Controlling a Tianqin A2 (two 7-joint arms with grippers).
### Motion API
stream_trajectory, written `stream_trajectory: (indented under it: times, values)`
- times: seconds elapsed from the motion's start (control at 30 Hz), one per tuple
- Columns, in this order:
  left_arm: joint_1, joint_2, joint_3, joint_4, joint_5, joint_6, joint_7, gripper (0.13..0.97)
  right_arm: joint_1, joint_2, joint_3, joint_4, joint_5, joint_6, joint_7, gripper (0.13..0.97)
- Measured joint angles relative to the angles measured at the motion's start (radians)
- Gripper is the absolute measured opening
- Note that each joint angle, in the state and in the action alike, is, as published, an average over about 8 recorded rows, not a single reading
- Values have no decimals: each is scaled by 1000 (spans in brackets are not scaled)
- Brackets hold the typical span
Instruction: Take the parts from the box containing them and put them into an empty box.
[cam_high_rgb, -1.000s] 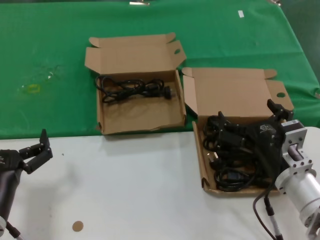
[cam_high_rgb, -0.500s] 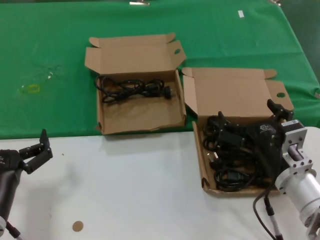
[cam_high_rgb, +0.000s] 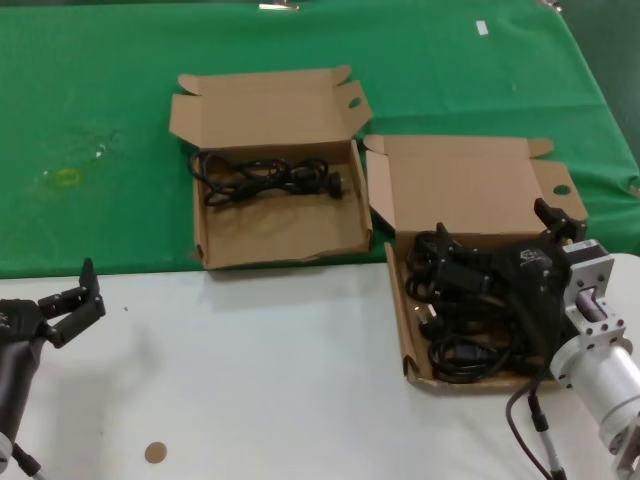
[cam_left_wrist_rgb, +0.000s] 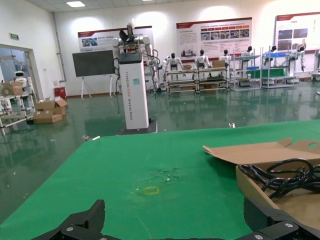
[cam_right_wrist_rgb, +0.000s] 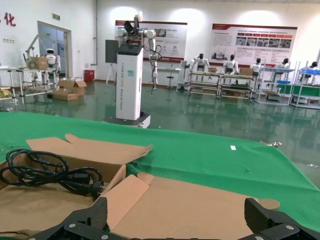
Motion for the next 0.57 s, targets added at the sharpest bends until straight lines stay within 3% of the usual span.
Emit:
stream_trajectory:
  times: [0.57]
  values:
    - [0,0,0,0,0,0,0,966,0,0,0,0,0,0,0,966]
